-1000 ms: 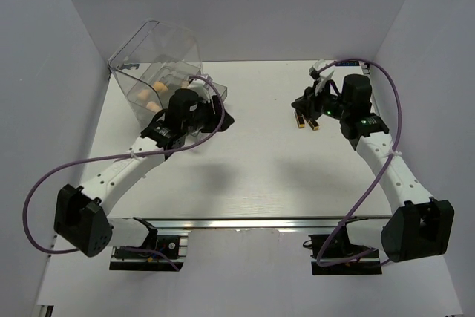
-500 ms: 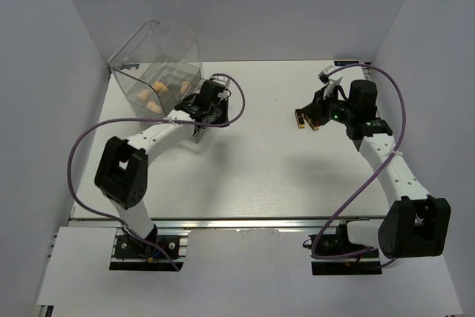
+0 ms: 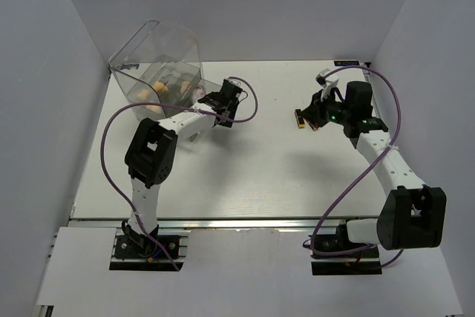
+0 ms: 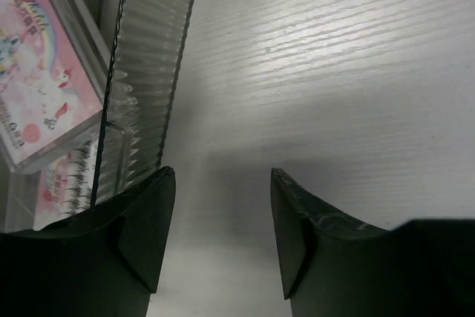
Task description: Organize the makeup
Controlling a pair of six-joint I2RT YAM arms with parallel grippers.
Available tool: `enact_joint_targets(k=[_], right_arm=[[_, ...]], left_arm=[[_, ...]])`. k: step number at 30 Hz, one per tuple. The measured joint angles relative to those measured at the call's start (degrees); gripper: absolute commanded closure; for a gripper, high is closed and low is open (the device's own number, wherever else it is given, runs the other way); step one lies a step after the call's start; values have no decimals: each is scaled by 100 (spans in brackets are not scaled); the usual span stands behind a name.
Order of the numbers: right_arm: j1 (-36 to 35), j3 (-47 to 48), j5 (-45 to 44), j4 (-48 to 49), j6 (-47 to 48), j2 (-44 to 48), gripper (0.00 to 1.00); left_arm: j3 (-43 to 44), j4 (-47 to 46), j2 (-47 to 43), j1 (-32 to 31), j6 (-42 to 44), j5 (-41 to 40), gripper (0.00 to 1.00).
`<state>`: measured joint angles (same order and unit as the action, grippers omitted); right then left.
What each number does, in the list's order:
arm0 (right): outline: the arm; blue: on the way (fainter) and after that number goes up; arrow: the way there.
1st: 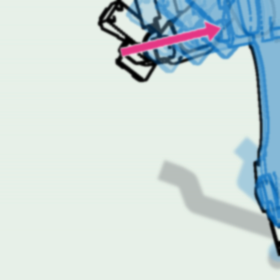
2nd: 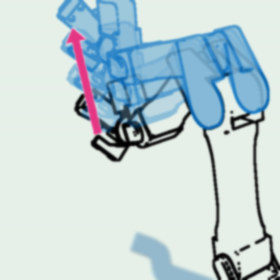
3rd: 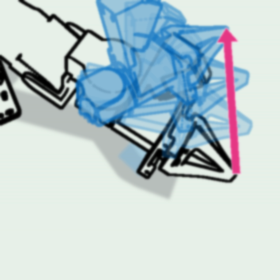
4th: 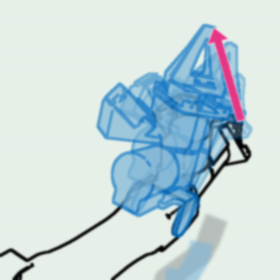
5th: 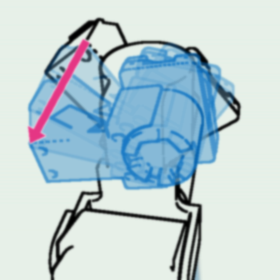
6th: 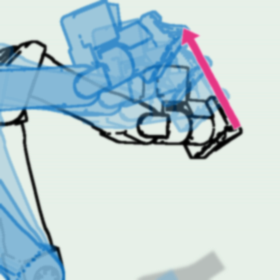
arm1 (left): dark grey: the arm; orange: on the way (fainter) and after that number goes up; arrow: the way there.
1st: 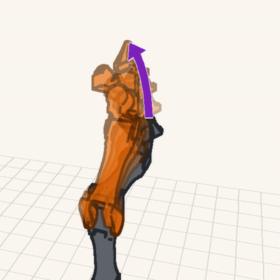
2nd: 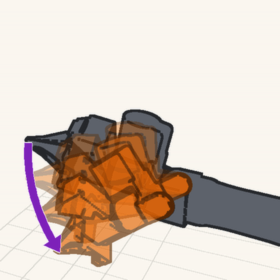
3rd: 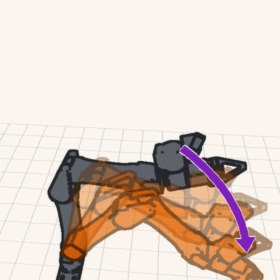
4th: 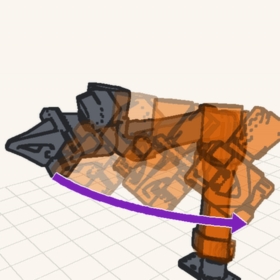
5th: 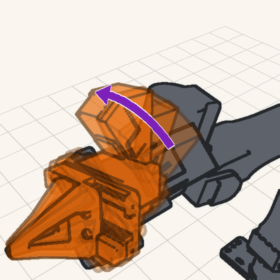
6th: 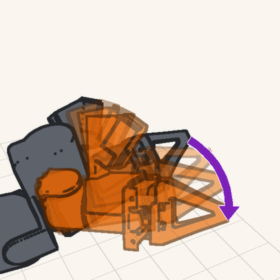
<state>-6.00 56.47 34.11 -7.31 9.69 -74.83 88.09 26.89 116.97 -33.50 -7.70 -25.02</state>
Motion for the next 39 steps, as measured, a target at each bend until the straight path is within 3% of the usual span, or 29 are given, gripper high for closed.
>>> enact_joint_targets(k=[11, 17, 23, 39], right_arm=[[15, 66, 15, 13, 0, -249, 100], [37, 107, 20, 17, 26, -249, 100], [42, 109, 22, 17, 42, -249, 100], [42, 109, 66, 17, 42, -249, 99]], left_arm=[[164, -7, 114, 42, 251, -761, 10], [199, 11, 391, 212, 256, -890, 9], [321, 122, 522, 356, 275, -1014, 2], [505, 140, 546, 507, 302, -1255, 2]])
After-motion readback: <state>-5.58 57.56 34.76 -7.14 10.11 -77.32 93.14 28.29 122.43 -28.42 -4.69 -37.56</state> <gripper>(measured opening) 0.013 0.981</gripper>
